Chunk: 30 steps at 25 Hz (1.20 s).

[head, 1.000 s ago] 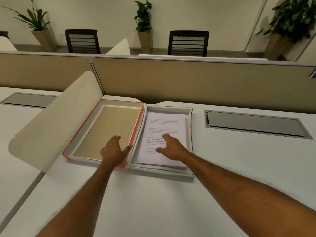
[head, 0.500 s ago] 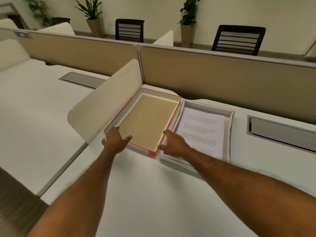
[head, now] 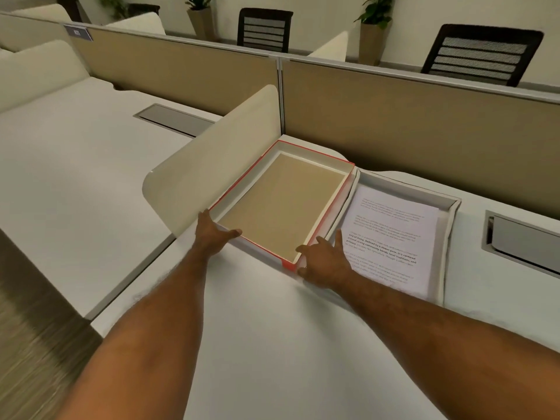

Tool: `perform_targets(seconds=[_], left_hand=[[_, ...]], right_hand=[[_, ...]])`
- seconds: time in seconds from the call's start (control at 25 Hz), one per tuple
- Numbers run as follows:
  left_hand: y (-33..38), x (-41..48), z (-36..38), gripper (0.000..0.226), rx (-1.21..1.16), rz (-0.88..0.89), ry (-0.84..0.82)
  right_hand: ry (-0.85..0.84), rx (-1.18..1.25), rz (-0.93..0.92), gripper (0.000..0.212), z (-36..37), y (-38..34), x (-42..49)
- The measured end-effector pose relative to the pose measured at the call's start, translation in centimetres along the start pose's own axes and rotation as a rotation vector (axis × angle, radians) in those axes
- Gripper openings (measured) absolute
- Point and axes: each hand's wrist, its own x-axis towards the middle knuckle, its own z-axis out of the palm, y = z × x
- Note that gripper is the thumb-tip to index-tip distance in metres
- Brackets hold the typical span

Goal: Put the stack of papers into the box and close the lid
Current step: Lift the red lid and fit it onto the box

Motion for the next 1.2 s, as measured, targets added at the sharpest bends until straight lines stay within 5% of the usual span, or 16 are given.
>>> perform_targets(seconds=[0.36, 0.68, 0.8, 0.96, 1.2], left_hand=[[-1.2, 0.5, 0.0, 0.126, -0.239, -0.07, 0.016], [0.1, 1.4, -0.6, 0.075, -0.693, -0.129, 0.114], [1.8, 0.7, -0.4, 0.035, -0.857, -0.074, 0.103], [5.7, -1.0, -1.0, 0.05, -0.886, 0.065, 0.132], [12.2, -5.6, -4.0, 0.049, -0.685, 0.429, 0.181]], right_hand=[[0.02, -0.057, -0.048, 0.038, 1.0, -1.8, -0.5], [0.191, 0.062, -0.013, 0.034, 0.5, -1.4, -0.7], [0.25, 0.136, -0.027, 0.032, 0.2, -1.4, -1.1], [0.306, 0.156, -0.015, 0.036, -0.6, -0.9, -2.0], [0.452, 0.045, 0.094, 0.079, -5.8, -0.5, -3.1]])
